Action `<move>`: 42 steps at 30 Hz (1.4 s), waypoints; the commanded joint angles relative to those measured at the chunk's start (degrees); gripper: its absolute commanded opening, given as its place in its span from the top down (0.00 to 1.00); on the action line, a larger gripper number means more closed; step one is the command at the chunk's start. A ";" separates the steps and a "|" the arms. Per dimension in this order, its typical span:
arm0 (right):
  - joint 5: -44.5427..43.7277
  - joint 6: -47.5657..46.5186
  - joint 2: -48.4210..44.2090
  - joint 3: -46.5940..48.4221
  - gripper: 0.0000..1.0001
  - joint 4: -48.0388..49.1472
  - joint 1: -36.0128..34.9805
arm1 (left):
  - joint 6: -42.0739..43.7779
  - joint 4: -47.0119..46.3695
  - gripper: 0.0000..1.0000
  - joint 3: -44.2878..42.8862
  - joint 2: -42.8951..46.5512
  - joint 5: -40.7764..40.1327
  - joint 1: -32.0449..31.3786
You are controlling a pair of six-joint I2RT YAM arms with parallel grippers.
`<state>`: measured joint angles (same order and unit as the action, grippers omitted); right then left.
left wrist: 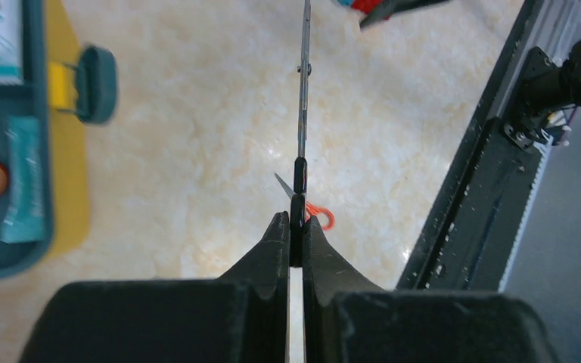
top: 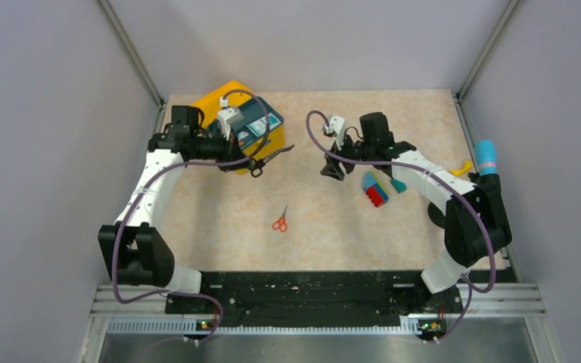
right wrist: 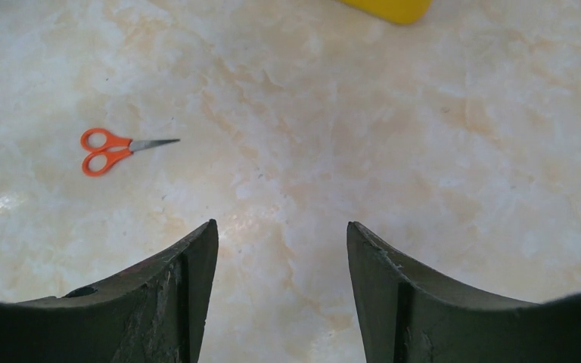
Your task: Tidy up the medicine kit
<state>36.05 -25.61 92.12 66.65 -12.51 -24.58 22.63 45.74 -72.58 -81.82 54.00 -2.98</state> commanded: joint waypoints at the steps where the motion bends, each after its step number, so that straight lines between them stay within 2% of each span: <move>1: 1.29 4.00 -0.30 -0.31 0.37 -2.34 0.66 | 2.31 -2.36 1.00 -9.74 -3.06 0.08 -0.09; 10: 2.16 5.84 1.30 1.34 0.38 -1.09 0.85 | -0.92 -12.34 1.00 -23.90 -11.14 -5.48 4.35; 15: 1.44 5.75 -0.87 -0.69 0.38 -1.01 0.92 | 1.68 -10.24 1.00 -34.69 -18.99 -6.53 7.88; 20: 1.34 5.07 -3.54 -3.33 0.39 -2.26 1.00 | 4.59 -6.77 1.00 -41.54 -25.33 -6.35 9.62; 32: 1.06 5.33 -4.62 -4.94 0.39 -1.86 0.98 | 12.47 -2.67 1.00 -41.91 -32.04 -8.24 9.75; 42: 1.94 5.39 -4.89 -6.07 0.40 -2.16 0.99 | 11.29 -2.16 1.00 -41.20 -35.93 -7.81 9.75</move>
<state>36.75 -20.73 89.65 60.64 -15.73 -24.18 33.39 43.86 -112.40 -116.75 45.15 6.81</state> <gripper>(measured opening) 0.603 0.046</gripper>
